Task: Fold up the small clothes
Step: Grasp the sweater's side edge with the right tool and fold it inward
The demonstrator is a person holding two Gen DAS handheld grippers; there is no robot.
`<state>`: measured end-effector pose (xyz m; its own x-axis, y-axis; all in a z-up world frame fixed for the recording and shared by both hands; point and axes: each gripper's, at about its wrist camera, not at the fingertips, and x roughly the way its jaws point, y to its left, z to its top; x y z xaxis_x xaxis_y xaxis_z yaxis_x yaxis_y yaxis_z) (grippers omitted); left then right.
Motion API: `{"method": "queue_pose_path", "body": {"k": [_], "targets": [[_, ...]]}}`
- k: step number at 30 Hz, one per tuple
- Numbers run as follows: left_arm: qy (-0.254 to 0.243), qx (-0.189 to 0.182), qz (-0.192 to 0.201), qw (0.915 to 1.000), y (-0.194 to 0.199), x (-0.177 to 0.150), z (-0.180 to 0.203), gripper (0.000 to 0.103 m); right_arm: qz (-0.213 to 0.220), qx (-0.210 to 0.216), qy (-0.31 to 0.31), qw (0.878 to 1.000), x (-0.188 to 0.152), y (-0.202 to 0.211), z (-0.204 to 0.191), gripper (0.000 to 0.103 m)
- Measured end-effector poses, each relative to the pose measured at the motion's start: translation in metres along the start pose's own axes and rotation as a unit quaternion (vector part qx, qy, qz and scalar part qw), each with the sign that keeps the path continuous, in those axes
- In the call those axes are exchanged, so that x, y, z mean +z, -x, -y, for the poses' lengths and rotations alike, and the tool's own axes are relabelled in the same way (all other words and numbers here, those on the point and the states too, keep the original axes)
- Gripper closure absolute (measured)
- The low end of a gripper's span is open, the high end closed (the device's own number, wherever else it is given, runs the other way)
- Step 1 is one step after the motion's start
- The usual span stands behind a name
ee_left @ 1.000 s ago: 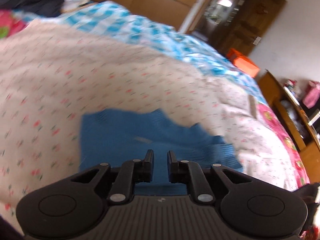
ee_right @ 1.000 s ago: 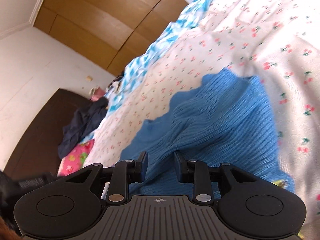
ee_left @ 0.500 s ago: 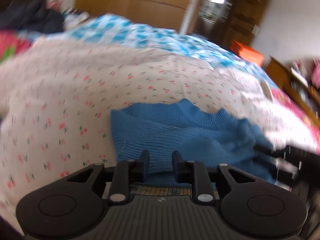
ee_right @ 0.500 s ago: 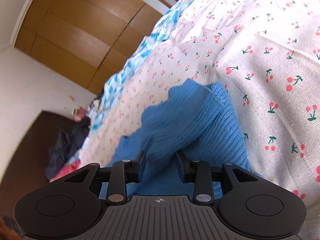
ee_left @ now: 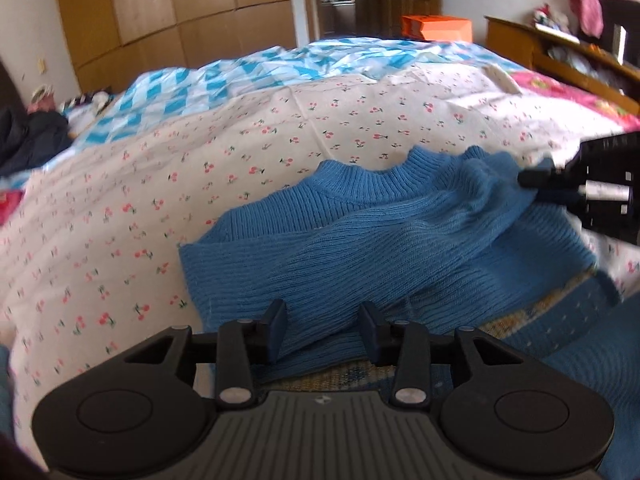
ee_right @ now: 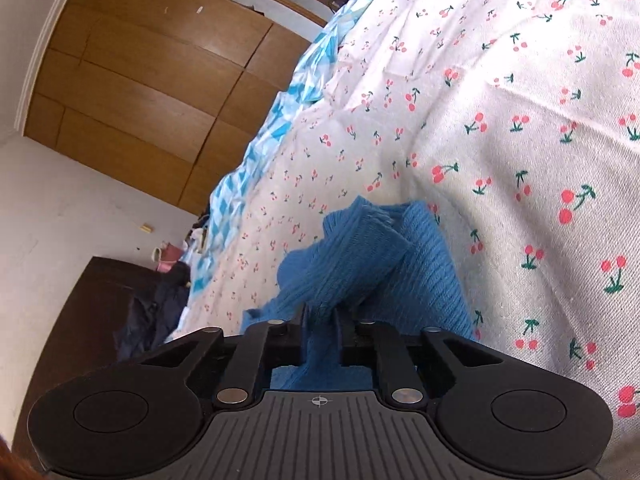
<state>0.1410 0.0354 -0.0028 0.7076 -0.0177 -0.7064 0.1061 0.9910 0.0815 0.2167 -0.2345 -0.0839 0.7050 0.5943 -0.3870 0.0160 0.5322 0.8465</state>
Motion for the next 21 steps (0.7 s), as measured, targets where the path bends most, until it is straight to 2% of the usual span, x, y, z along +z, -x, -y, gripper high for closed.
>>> {"method": "queue_pose_path", "body": {"k": [6,12,17,21], "targets": [[-0.016,0.006,0.004,0.9998,0.002,-0.005,0.0,0.052,0.004,0.029,0.02,0.999,0.005,0.005,-0.025,0.093],[-0.071,0.028,0.019,0.9969,0.005,-0.009,0.012,0.051,0.007,0.051,0.046,0.998,0.01,0.009,-0.055,0.093],[-0.05,0.043,0.023,0.9975,0.01,-0.014,-0.003,0.051,0.007,0.06,0.062,0.996,0.011,0.011,-0.069,0.093],[-0.047,0.08,0.027,0.9953,0.005,-0.011,-0.007,0.051,0.001,0.058,0.073,0.996,0.011,0.006,-0.077,0.093]]}}
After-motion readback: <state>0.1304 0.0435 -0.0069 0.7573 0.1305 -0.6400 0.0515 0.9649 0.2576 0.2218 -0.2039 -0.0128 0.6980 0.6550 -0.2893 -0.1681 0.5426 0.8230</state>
